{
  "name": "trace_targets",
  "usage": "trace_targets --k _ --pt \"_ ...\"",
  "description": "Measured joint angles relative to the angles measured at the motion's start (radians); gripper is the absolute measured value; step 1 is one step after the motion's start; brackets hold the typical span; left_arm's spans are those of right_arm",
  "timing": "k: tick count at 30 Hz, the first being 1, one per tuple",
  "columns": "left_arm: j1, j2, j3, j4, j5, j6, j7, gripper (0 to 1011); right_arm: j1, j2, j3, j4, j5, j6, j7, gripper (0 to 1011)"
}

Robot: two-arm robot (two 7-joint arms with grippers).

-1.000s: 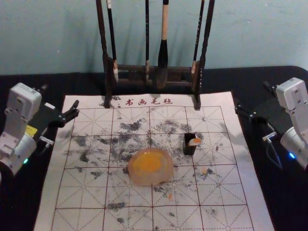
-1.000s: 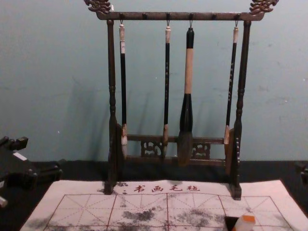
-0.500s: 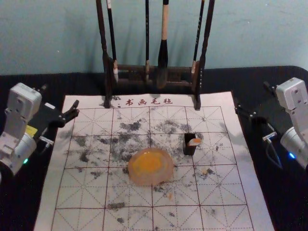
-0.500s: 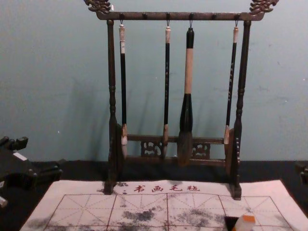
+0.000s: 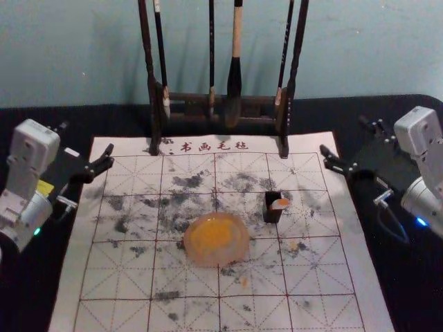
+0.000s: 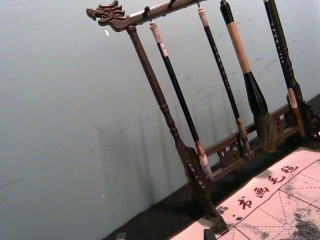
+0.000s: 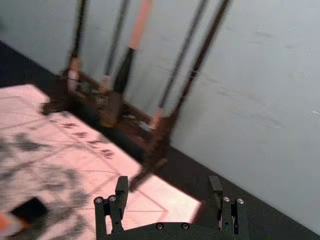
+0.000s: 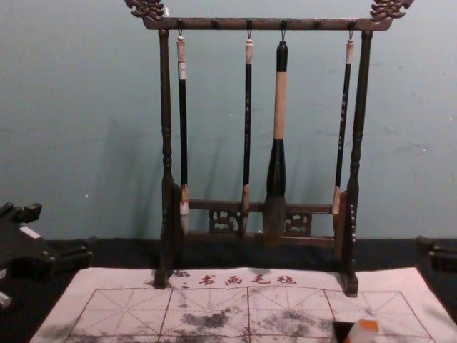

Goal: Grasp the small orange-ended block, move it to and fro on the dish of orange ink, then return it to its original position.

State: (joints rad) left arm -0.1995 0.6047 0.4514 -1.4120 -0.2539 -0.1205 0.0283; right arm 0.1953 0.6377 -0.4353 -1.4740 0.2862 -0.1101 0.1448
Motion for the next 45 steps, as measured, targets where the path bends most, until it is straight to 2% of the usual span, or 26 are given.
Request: trace_targets --k 7,14,19,20,22,23,28,29,33,45 --pt "0.0 0.0 0.0 0.0 0.0 0.0 0.0 1001 -0.009 0.041 -0.008 -0.053 0.037 0.015 0.139 1000" --pt "0.0 0.0 0.0 0.0 0.0 0.0 0.0 1001 0.004 0.096 -0.028 -0.096 0.063 0.01 0.333 1002" --pt "0.0 0.0 0.0 0.0 0.0 0.0 0.0 1001 0.036 0.131 -0.048 -0.101 0.06 -0.008 0.457 1000" --pt "0.0 0.0 0.0 0.0 0.0 0.0 0.0 1001 0.049 0.141 -0.055 -0.099 0.05 -0.011 0.492 1002" --pt "0.0 0.0 0.0 0.0 0.0 0.0 0.0 1001 0.066 0.151 -0.065 -0.096 0.033 -0.012 0.525 1000" --pt "0.0 0.0 0.0 0.0 0.0 0.0 0.0 1001 0.085 0.157 -0.077 -0.093 0.009 -0.009 0.552 1000" --pt "0.0 0.0 0.0 0.0 0.0 0.0 0.0 1001 0.138 0.159 -0.11 -0.082 -0.068 0.016 0.598 1000" --pt "0.0 0.0 0.0 0.0 0.0 0.0 0.0 1001 0.157 0.155 -0.123 -0.076 -0.094 0.025 0.609 1000" --pt "0.0 0.0 0.0 0.0 0.0 0.0 0.0 1001 0.2 0.135 -0.149 -0.054 -0.145 0.037 0.628 1000" --pt "0.0 0.0 0.0 0.0 0.0 0.0 0.0 1001 0.268 0.094 -0.213 -0.007 -0.222 0.046 0.667 1000"
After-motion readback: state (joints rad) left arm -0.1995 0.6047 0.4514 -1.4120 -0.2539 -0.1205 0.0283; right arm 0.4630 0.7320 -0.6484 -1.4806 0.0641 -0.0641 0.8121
